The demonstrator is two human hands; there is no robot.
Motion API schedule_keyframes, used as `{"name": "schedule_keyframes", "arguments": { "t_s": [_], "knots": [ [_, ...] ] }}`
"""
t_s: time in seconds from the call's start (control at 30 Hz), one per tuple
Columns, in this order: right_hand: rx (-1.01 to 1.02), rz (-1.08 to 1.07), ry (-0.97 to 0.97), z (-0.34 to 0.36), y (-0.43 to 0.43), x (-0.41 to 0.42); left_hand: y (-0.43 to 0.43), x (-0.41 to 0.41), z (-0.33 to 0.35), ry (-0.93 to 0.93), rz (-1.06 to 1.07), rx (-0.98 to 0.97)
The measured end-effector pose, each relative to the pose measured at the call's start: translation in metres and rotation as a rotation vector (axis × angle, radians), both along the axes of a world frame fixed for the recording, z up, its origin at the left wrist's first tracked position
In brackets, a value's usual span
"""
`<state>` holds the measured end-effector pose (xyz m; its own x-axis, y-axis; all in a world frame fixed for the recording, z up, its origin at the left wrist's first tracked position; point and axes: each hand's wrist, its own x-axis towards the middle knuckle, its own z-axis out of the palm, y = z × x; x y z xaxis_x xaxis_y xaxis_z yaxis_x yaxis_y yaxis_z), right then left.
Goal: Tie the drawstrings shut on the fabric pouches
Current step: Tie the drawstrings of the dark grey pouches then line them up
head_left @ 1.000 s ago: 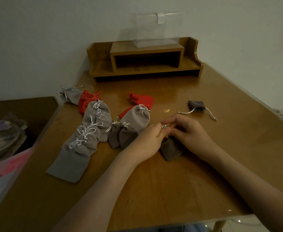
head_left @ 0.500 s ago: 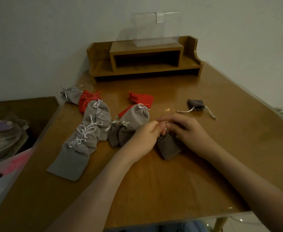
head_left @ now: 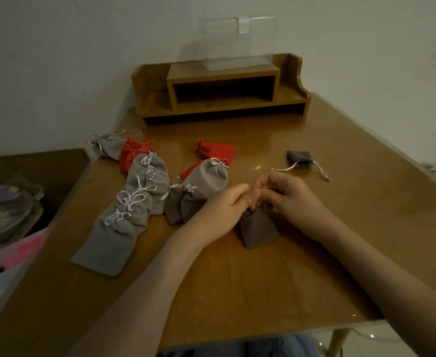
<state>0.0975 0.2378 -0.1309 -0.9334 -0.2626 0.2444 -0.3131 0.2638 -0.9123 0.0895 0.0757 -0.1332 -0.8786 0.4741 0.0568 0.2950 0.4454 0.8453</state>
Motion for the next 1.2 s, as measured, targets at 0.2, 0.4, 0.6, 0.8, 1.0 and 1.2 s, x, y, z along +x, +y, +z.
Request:
{"name": "schedule_keyframes", "arguments": {
  "t_s": [0.2,0.4,0.6,0.8,1.0,1.2],
  "knots": [
    [-0.027,-0.107,-0.055,-0.005,-0.006,-0.006,0.008,0.001,-0.003,0.168,0.143,0.008],
    [0.022,-0.183,-0.044,-0.007,-0.007,-0.011,0.018,0.001,-0.010,0.291,0.305,0.040],
    [0.062,-0.222,-0.053,-0.007,-0.006,-0.011,0.021,0.005,-0.013,0.371,0.389,0.090],
    [0.126,-0.255,-0.013,-0.007,-0.006,-0.009,0.018,0.002,-0.011,0.361,0.342,0.012],
    [0.001,-0.130,-0.086,-0.002,-0.007,-0.005,0.010,-0.007,-0.014,0.578,0.409,-0.103],
    [-0.010,-0.100,-0.183,-0.004,-0.007,-0.007,0.012,-0.003,-0.013,0.488,0.367,-0.046]
  ]
}}
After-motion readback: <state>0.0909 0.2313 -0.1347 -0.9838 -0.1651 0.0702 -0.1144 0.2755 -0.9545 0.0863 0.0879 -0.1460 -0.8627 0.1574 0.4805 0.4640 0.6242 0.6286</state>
